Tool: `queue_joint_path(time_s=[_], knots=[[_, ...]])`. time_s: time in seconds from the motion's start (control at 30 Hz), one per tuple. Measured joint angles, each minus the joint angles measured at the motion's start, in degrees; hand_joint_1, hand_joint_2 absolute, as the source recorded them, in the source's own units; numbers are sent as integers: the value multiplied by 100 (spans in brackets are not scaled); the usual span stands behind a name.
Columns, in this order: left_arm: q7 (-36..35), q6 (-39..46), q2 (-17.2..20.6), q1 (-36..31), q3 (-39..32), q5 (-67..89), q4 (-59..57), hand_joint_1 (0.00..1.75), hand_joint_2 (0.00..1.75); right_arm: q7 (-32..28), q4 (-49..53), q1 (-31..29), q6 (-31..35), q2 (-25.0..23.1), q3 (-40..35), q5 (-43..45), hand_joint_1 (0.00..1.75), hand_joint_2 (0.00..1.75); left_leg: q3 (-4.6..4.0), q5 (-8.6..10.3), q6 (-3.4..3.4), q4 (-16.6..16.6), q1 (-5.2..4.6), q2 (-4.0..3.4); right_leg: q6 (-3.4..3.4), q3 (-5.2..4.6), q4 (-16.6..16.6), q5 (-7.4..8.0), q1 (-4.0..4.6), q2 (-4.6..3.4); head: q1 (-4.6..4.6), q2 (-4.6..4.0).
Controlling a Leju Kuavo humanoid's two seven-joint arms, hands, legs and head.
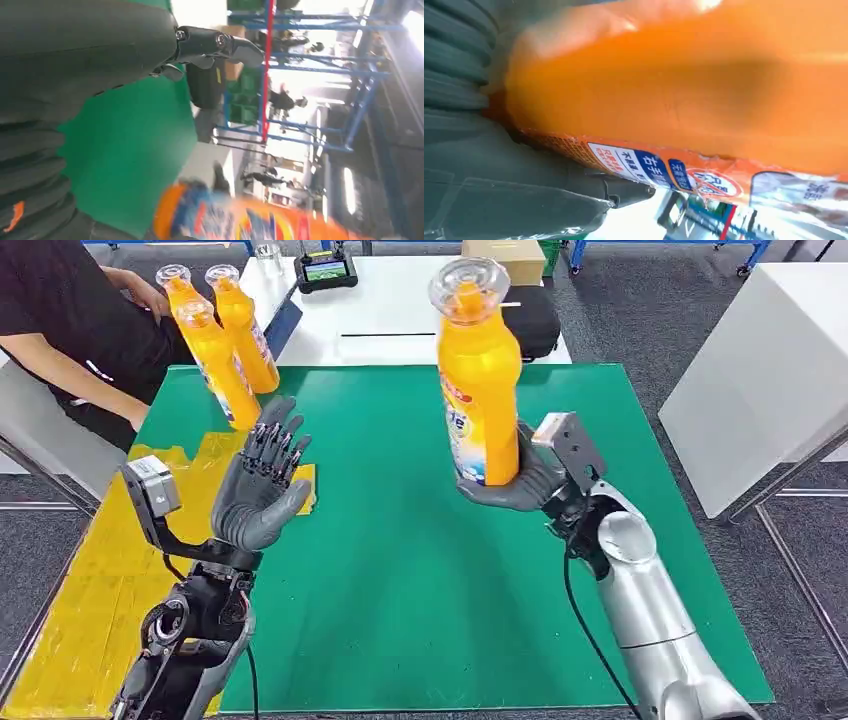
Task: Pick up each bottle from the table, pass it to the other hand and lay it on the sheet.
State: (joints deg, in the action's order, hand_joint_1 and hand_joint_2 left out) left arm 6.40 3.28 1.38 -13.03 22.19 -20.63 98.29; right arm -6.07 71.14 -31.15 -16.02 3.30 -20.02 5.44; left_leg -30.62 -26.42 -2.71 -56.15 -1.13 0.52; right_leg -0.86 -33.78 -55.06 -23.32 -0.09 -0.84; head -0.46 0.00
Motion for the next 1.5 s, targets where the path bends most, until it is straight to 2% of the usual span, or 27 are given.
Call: queue_joint_path(time_s=[0.23, 0.57, 0.73, 0.97, 1.0, 1.03, 1.5], knots=[[-7, 129, -157, -131, 52, 94, 85, 0, 175, 220, -731, -437, 24, -611, -471, 79, 175, 175, 0, 1, 1, 0, 3, 0, 0, 0, -3, 0, 1, 0, -2, 0], [-7, 839, -350, -229, 94, 570, 173, 0, 175, 531, -1147, -526, -103, -1263, -1168, -68, 175, 175, -3, 1, 1, 0, 2, 4, 0, -3, -2, 0, 0, 1, 0, 0], [-44, 1001, -358, -228, 114, 544, 197, 0, 175, 667, -1149, -525, -107, -1392, -1569, -219, 175, 175, -4, 1, 1, 0, 2, 5, 0, -3, -2, -1, 0, 1, 2, 0], [-118, 1049, -354, -110, 105, 441, 197, 0, 175, 774, -1077, -516, 28, -1418, -2033, -875, 175, 175, -4, 1, 1, 0, 1, 2, 0, -5, -2, 0, 0, 1, -2, 0], [-133, 1045, -352, -92, 107, 435, 197, 35, 175, 782, -1044, -516, 63, -1403, -2087, -984, 175, 175, -4, 1, 1, 0, 1, 2, 0, -6, -2, 0, 0, 1, -2, 0], [-142, 1040, -352, -81, 109, 435, 197, 175, 175, 796, -1007, -517, 107, -1392, -2131, -1087, 175, 175, -4, 1, 1, 0, 1, 2, 0, -6, -2, -1, 0, 1, 2, 0], [-216, 890, -334, 13, 159, 380, 197, 175, 175, 918, -653, -348, 212, -1195, -2196, -1482, 175, 175, -6, 1, 1, 0, 1, 2, 0, -8, -1, -1, 0, 1, 2, 0]])
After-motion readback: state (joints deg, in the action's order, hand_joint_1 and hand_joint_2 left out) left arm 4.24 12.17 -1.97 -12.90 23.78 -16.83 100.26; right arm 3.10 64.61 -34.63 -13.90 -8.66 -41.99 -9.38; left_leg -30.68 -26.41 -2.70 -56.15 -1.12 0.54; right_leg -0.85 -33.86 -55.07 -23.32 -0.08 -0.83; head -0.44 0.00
